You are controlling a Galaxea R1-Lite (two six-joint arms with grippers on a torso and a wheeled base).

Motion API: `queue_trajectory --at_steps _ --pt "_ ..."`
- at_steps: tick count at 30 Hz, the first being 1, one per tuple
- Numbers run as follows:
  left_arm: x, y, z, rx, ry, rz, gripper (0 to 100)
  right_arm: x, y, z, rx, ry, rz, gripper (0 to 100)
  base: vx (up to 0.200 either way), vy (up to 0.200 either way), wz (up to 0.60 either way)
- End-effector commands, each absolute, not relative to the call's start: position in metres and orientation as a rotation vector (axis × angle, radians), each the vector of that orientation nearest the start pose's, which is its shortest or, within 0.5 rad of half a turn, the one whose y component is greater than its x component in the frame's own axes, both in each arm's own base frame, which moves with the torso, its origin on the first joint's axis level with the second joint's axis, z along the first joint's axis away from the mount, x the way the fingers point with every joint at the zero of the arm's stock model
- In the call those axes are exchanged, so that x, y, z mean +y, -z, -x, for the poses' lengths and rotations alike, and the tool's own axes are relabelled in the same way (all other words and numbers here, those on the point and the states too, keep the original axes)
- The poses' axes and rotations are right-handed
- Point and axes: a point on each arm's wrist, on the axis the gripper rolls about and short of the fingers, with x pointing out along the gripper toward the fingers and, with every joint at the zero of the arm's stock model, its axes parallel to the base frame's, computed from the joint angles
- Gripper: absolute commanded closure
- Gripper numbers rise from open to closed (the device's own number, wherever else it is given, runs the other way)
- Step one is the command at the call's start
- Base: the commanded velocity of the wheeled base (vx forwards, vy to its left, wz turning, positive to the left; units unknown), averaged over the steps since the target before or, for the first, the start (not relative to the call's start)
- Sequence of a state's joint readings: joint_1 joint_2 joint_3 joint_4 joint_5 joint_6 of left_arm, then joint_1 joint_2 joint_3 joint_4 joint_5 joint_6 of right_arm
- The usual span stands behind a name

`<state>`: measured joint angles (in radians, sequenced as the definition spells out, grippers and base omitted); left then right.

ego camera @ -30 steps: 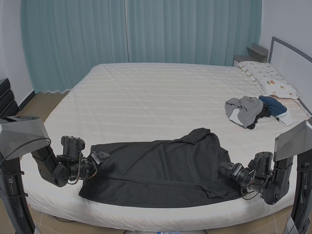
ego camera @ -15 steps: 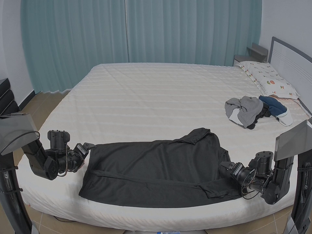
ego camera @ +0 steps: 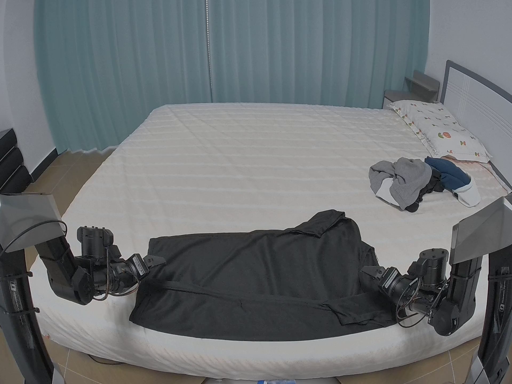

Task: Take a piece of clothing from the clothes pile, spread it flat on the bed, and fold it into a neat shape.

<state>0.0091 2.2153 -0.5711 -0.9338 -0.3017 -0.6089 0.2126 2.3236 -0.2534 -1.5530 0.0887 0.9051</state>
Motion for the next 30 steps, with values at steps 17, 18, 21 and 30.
queue_trajectory --at_steps 17,18,21,30 --pt "-0.016 0.024 -0.314 0.757 0.016 0.639 0 0.060 0.020 -0.269 0.607 -0.045 -0.845 0 0.000 0.000 0.00" --pt "-0.017 0.024 -0.313 0.756 0.019 0.637 100 0.060 0.020 -0.269 0.606 -0.043 -0.847 0 0.000 0.000 0.00" --pt "-0.020 0.024 -0.308 0.745 0.025 0.629 100 0.060 0.019 -0.270 0.605 -0.044 -0.845 0 0.000 0.000 0.00" --pt "-0.021 0.022 -0.295 0.713 -0.004 0.602 100 0.060 0.013 -0.270 0.584 -0.053 -0.849 0 0.000 0.000 0.00"
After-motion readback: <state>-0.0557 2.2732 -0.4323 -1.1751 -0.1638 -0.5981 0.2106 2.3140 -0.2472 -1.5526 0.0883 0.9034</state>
